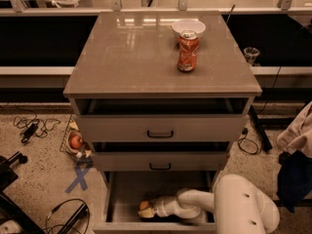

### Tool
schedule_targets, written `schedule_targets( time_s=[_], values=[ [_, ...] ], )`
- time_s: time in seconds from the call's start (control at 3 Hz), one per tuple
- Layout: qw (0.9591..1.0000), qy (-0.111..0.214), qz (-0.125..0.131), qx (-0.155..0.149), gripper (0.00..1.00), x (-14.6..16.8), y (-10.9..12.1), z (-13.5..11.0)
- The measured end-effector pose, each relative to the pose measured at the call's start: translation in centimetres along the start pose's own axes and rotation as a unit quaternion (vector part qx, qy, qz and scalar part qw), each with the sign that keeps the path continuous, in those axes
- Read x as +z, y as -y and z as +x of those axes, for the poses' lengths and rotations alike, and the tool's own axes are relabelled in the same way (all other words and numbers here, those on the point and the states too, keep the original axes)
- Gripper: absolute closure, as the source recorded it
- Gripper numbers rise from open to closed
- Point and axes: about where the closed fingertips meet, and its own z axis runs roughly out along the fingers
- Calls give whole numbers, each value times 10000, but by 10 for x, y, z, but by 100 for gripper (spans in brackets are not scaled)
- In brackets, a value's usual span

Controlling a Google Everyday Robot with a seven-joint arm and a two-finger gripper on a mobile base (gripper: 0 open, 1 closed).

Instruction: Place orange into bottom drawer

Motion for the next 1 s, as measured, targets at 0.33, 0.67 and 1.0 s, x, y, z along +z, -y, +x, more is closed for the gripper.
schedule_targets(
  time_s=[0.33, 0.67, 1.0],
  values=[
    [10000, -2, -6, 1, 16, 0, -1, 0],
    [10000, -3, -9, -1, 0, -7, -8, -8],
    [10000, -3, -9, -1, 0, -8, -9, -9]
  ],
)
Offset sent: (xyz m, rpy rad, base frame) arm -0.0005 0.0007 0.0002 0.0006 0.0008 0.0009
